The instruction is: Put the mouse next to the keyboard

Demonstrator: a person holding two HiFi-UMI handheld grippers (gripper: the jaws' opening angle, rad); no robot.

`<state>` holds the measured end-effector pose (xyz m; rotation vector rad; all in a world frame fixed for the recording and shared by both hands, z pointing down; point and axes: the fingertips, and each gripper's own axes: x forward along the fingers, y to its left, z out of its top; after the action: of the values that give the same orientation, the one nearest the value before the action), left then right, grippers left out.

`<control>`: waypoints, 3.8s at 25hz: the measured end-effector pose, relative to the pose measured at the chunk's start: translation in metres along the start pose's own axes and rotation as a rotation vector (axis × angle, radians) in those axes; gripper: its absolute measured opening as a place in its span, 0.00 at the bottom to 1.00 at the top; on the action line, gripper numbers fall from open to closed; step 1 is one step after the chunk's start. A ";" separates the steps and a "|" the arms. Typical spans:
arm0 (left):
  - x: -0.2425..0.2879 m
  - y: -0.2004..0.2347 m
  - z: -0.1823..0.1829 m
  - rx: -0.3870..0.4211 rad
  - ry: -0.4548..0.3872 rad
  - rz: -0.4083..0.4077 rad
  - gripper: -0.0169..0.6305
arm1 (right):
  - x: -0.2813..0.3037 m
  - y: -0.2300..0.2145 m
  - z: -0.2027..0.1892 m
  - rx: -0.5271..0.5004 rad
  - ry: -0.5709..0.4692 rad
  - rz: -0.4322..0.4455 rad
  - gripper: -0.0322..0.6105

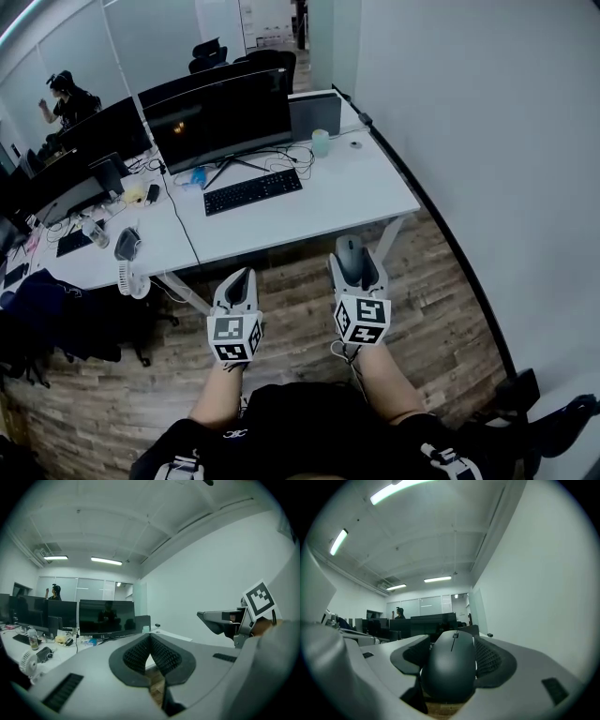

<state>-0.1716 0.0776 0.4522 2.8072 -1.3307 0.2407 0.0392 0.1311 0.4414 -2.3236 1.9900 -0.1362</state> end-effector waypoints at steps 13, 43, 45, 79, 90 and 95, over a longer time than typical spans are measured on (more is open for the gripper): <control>0.052 -0.028 0.000 0.003 -0.025 -0.012 0.05 | 0.033 -0.036 -0.001 -0.015 -0.013 0.020 0.53; 0.446 0.140 0.027 -0.045 0.037 -0.125 0.05 | 0.468 -0.074 -0.010 -0.026 0.057 0.003 0.53; 0.454 0.149 0.026 -0.059 0.037 -0.105 0.05 | 0.483 -0.073 -0.015 -0.031 0.071 0.023 0.53; 0.468 0.194 0.004 -0.091 0.157 0.350 0.05 | 0.668 -0.157 -0.207 -0.109 0.463 0.123 0.53; 0.456 0.209 -0.003 -0.104 0.176 0.427 0.05 | 0.668 -0.175 -0.287 -0.169 0.702 0.082 0.54; 0.456 0.210 -0.003 -0.101 0.178 0.417 0.05 | 0.671 -0.168 -0.313 -0.155 0.740 0.120 0.54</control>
<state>-0.0498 -0.4051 0.5143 2.3370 -1.8082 0.4070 0.2694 -0.5070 0.7824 -2.4618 2.5079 -0.9943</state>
